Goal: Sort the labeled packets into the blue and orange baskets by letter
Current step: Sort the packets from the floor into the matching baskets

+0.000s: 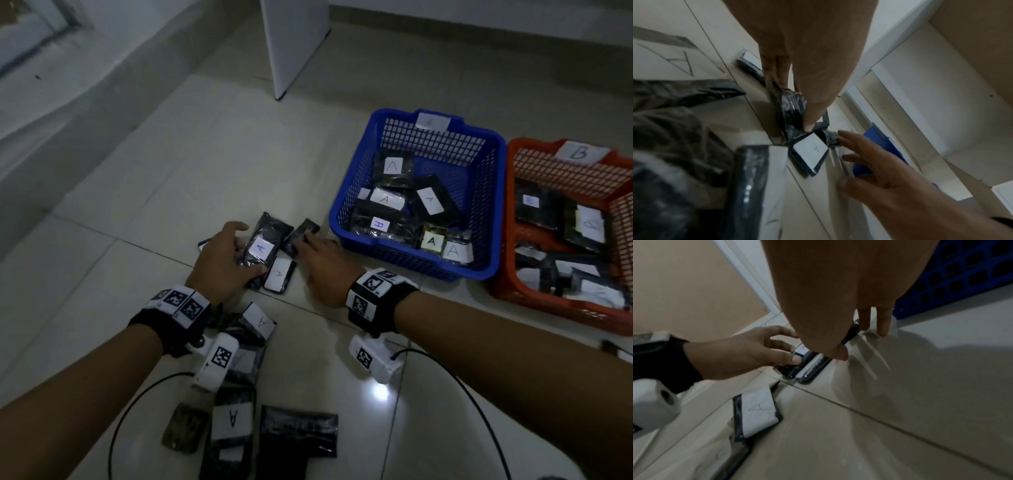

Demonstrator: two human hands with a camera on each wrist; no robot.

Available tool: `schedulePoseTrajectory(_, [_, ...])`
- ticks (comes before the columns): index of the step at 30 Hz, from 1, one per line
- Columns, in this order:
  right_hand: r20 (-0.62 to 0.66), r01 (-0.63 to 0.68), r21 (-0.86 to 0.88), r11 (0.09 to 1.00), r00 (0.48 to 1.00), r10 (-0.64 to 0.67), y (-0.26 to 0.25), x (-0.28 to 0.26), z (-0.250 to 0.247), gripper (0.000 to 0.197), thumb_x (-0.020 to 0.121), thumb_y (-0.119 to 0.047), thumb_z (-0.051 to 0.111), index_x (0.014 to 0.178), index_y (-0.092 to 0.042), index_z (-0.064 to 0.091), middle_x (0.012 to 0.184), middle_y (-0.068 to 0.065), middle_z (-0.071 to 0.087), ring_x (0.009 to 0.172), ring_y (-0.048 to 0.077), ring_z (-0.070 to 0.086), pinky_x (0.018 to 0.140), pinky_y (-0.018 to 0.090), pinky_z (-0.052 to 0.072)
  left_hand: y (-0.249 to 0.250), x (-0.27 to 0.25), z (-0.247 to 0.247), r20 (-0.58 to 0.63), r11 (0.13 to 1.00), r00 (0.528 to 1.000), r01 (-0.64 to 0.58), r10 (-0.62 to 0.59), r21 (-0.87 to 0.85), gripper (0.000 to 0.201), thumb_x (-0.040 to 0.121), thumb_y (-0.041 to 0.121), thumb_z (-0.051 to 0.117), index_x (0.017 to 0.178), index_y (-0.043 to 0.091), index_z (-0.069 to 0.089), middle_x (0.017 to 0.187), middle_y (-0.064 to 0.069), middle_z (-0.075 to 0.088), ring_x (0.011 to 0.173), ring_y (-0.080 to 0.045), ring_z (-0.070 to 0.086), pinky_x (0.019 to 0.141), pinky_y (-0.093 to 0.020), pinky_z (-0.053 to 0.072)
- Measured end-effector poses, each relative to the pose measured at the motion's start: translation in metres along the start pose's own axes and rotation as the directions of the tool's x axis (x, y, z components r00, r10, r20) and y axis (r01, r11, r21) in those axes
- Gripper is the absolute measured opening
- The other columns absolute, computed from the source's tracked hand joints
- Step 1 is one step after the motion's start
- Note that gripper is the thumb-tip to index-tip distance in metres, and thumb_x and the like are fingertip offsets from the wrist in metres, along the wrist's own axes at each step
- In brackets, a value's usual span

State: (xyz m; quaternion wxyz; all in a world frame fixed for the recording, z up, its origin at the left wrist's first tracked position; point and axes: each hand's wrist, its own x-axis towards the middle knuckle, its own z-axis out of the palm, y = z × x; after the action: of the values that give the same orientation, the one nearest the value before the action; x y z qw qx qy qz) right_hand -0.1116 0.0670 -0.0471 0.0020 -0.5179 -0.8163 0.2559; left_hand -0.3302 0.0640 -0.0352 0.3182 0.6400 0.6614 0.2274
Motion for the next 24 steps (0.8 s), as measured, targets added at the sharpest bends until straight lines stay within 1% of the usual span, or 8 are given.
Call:
schedulePoseTrajectory(3, [-0.03, -0.039, -0.107, 0.993, 0.999, 0.036, 0.002, 0.003, 0.005, 0.08, 0.091, -0.011, 0.055, 0.157, -0.015, 0.011, 0.148, 0.016, 0.031, 0.13, 0.038, 0.036, 0.098, 0.047, 0.042, 0.003, 0.004, 0.002, -0.003, 1.0, 1.0, 0.02, -0.021, -0.018, 0.084, 0.063, 0.016, 0.093, 0.135, 0.02, 0.048, 0.104, 0.001, 0.057, 0.086, -0.01, 0.059, 0.08, -0.025, 0.049])
schedulePoseTrajectory(6, [-0.102, -0.035, -0.177, 0.984, 0.995, 0.017, 0.004, 0.008, 0.008, 0.065, 0.089, -0.011, 0.056, 0.149, -0.014, 0.031, 0.138, 0.017, 0.034, 0.125, 0.038, 0.039, 0.096, 0.046, 0.043, 0.006, 0.003, 0.0, 0.026, 0.999, 0.999, 0.032, -0.032, -0.029, 0.078, 0.067, 0.014, 0.09, 0.133, 0.023, 0.049, 0.099, 0.002, 0.061, 0.081, -0.003, 0.059, 0.071, -0.01, 0.045])
schedulePoseTrajectory(10, [-0.057, 0.044, -0.157, 0.987, 0.997, -0.054, 0.007, 0.02, 0.003, 0.052, 0.096, -0.008, 0.049, 0.146, -0.009, 0.036, 0.16, 0.016, 0.021, 0.147, 0.037, 0.02, 0.12, 0.056, 0.02, 0.005, -0.001, -0.003, 0.019, 0.995, 1.0, 0.002, 0.0, -0.095, 0.064, 0.075, 0.007, 0.083, 0.126, 0.023, 0.048, 0.091, 0.009, 0.059, 0.08, 0.007, 0.058, 0.071, -0.007, 0.046])
schedulePoseTrajectory(12, [-0.06, 0.112, -0.095, 0.989, 0.991, -0.118, 0.009, 0.021, 0.002, 0.038, 0.093, -0.003, 0.048, 0.131, -0.01, 0.045, 0.144, 0.015, 0.04, 0.131, 0.035, 0.037, 0.11, 0.057, 0.036, 0.002, -0.005, -0.008, -0.019, 0.991, 1.0, 0.012, -0.015, -0.135, 0.057, 0.077, 0.01, 0.082, 0.121, 0.024, 0.048, 0.095, 0.007, 0.06, 0.081, 0.01, 0.058, 0.066, -0.001, 0.04])
schedulePoseTrajectory(15, [-0.118, 0.117, -0.158, 0.98, 0.984, -0.136, 0.013, 0.015, 0.006, 0.045, 0.089, -0.004, 0.058, 0.131, -0.018, 0.046, 0.123, 0.011, 0.045, 0.102, 0.034, 0.051, 0.088, 0.047, 0.05, -0.005, -0.015, -0.016, -0.055, 0.979, 0.998, -0.006, -0.006, -0.202, 0.05, 0.078, 0.014, 0.081, 0.113, 0.031, 0.051, 0.105, 0.007, 0.064, 0.097, 0.007, 0.06, 0.081, -0.018, 0.049])
schedulePoseTrajectory(18, [-0.089, 0.148, -0.255, 0.956, 0.98, -0.175, 0.014, 0.007, 0.007, 0.039, 0.093, -0.009, 0.058, 0.13, -0.017, 0.048, 0.119, 0.012, 0.041, 0.098, 0.033, 0.051, 0.082, 0.044, 0.05, -0.008, -0.025, -0.028, -0.037, 0.969, 0.999, -0.018, 0.009, -0.246, 0.045, 0.079, 0.012, 0.08, 0.109, 0.034, 0.054, 0.109, 0.005, 0.067, 0.106, -0.013, 0.063, 0.087, -0.033, 0.053])
schedulePoseTrajectory(21, [-0.078, 0.11, -0.13, 0.985, 0.99, -0.12, 0.009, -0.002, -0.003, 0.04, 0.096, -0.007, 0.052, 0.134, -0.015, 0.045, 0.123, 0.011, 0.043, 0.101, 0.03, 0.054, 0.087, 0.044, 0.051, 0.001, -0.033, -0.035, -0.024, 0.963, 0.999, -0.028, 0.022, -0.268, 0.042, 0.081, 0.008, 0.078, 0.11, 0.03, 0.056, 0.105, 0.002, 0.067, 0.099, -0.01, 0.064, 0.082, -0.023, 0.049])
schedulePoseTrajectory(24, [-0.105, -0.006, 0.276, 0.961, 0.994, 0.036, 0.003, -0.017, -0.012, 0.025, 0.105, -0.018, 0.04, 0.127, -0.012, 0.051, 0.112, 0.012, 0.059, 0.093, 0.028, 0.062, 0.084, 0.049, 0.055, 0.017, -0.041, -0.038, -0.027, 0.942, 1.0, -0.014, 0.006, -0.335, 0.039, 0.083, 0.007, 0.076, 0.11, 0.028, 0.058, 0.106, -0.003, 0.068, 0.097, -0.012, 0.066, 0.077, -0.025, 0.054])
